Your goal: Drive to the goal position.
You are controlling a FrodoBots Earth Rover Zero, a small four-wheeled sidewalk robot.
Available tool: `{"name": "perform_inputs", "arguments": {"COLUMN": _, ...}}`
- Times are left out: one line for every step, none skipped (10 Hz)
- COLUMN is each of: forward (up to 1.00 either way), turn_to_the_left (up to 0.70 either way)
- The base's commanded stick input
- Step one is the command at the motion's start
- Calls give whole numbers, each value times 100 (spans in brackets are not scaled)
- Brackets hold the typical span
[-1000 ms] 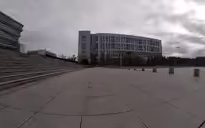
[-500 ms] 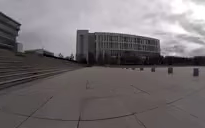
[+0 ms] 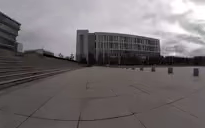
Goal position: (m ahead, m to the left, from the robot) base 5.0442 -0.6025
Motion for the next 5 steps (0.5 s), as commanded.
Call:
{"name": "perform_inputs", "arguments": {"forward": 70, "turn_to_the_left": 0}}
{"name": "perform_inputs", "arguments": {"forward": 70, "turn_to_the_left": 0}}
{"name": "perform_inputs", "arguments": {"forward": 63, "turn_to_the_left": 0}}
{"name": "perform_inputs", "arguments": {"forward": 56, "turn_to_the_left": 0}}
{"name": "perform_inputs", "arguments": {"forward": 48, "turn_to_the_left": 0}}
